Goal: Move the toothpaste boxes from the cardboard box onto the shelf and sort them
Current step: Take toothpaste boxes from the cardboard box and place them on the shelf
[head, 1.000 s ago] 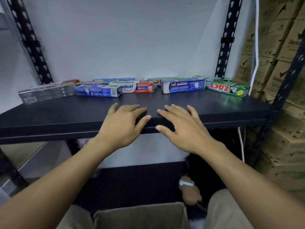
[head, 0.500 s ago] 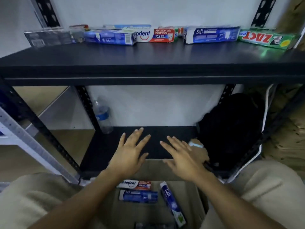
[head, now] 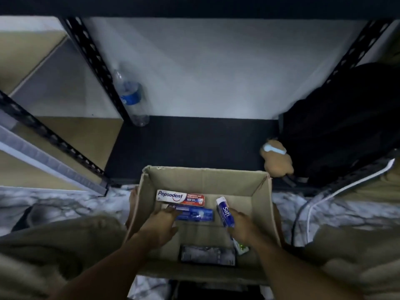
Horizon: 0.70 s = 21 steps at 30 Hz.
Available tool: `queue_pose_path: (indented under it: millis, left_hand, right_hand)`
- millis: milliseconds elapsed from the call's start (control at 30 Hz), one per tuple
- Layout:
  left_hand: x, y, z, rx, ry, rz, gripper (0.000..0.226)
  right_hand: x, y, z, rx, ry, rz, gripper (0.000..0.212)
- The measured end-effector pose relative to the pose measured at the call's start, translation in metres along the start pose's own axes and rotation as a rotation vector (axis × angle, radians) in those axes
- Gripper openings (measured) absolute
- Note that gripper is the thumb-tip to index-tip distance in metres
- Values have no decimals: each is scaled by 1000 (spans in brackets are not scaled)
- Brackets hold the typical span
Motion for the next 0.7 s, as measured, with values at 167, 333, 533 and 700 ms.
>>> queue_pose_path:
  millis: [167,333,533,700]
  left_hand:
    - [20,-14,22,-33,-15,-45,63]
    - [53,-15,37,79,9,-45,68]
    - [75,-7,60,210,-3,-56,81]
    - [75,-7,77,303,-23,-88,84]
  right_hand:
    - [26,16,17,28,124,135,77]
    - [44,33,25,43,116,229,56]
    - [33,26,44,-27,87,110,52]
    - [25,23,57,-59,38,95,69]
Point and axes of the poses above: each hand's wrist, its own x-axis towards the middle knuckle, its own z-axis out of the palm, y = z × x, the point moved 7 cm from there along x, towards the middle knuckle, and after that the axes turned 2 degrees about -z, right-handed, at the moved point
